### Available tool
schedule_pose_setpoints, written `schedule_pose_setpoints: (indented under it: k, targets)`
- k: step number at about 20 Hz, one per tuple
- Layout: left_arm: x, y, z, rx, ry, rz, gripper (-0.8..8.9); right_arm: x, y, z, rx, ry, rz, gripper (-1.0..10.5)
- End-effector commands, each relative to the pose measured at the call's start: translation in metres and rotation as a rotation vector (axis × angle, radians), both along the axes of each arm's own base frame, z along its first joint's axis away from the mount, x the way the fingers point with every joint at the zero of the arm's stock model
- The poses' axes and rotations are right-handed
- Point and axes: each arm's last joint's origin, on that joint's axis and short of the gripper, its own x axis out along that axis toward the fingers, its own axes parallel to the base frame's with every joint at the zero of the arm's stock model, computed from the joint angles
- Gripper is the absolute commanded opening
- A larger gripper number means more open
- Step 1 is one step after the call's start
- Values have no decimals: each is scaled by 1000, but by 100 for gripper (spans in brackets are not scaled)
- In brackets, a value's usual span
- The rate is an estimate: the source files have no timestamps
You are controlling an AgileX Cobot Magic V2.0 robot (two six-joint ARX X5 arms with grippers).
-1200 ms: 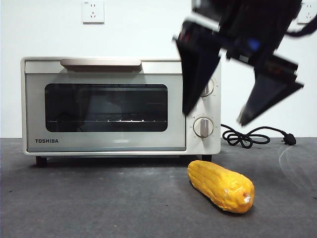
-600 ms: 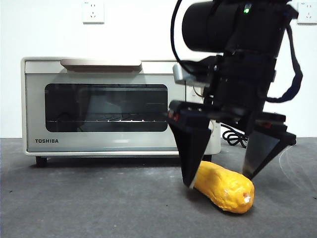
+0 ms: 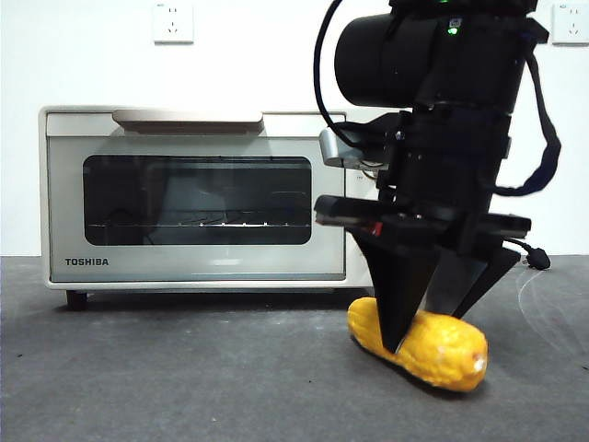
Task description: Take the corn from the table,put the corn in the oven
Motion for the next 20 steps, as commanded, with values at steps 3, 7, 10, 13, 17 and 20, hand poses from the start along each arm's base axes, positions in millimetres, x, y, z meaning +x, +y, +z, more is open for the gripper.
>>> schedule_pose_setpoints:
  k: [3,7,10,13,17,20]
  targets:
    - [4,-2,3,-17,-49,-7,-5,3,7,33,22,-10,46,-11]
    - [12,-5,8,-43,-119,-5,-5,-5,15,84,93,-70,110,-11]
    - [25,-8,7,-30,-168,41,-5,-17,17,124,160,-146,152,-11]
    - [43,-16,-3,10,-158,71,-6,-31,11,161,236,-231,170,-11]
    - [71,-27,-23,33,-119,78,-6,-45,-5,197,293,-309,164,-11]
    - [87,-35,-36,41,-87,83,-6,-54,-17,211,279,-357,140,-11]
